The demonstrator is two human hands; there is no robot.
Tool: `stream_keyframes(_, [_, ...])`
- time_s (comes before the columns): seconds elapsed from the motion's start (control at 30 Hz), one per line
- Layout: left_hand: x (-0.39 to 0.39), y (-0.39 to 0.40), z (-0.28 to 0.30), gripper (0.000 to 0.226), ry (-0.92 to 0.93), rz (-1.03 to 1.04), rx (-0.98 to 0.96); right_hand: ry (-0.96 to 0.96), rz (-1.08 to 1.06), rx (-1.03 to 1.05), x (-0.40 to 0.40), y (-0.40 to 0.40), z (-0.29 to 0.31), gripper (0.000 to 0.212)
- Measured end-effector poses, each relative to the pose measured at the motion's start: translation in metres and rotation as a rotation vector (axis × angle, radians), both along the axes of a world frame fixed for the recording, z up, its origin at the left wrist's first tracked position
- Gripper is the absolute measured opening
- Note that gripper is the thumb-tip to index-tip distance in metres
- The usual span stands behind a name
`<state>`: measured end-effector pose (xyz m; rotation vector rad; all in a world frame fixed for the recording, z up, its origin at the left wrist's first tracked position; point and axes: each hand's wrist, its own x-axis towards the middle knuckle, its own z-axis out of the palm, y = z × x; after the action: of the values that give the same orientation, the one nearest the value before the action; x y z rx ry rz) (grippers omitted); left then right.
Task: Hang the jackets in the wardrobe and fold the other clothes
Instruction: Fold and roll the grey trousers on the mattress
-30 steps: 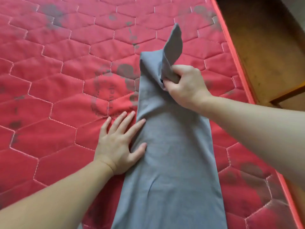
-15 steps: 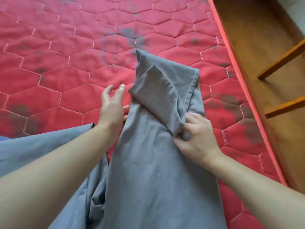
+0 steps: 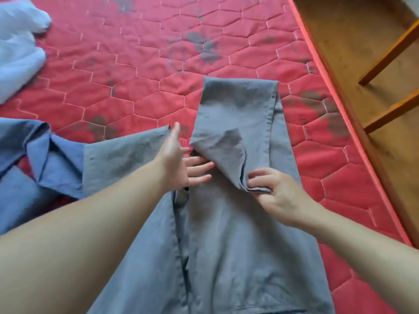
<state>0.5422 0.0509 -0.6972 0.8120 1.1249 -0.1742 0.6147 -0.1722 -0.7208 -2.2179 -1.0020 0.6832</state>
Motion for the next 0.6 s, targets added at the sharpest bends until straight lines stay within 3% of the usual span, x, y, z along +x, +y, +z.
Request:
stream_keyframes(0.13, [-0.055,-0.044,0.003,0.041,0.134,-0.258,0.078,0.039,-0.064,-0.128,-0.05,-0.059,0.004,0.026])
stream_keyframes(0.27, [-0.092,-0.092,-0.006,0.07,0.141,-0.221,0.184,-0.022,-0.086,-0.213,-0.098,-0.096,0.012,0.01])
stream_keyframes(0.4, [-0.107,-0.119,-0.012,0.061,0.159,-0.098,0.25,-0.022,-0.137,-0.21,-0.132,-0.116,0.017,0.026])
stream_keyframes(0.6, [-0.128,-0.141,-0.014,0.054,0.171,-0.181,0.319,-0.067,-0.554,-0.151,-0.141,-0.122,0.025,0.041])
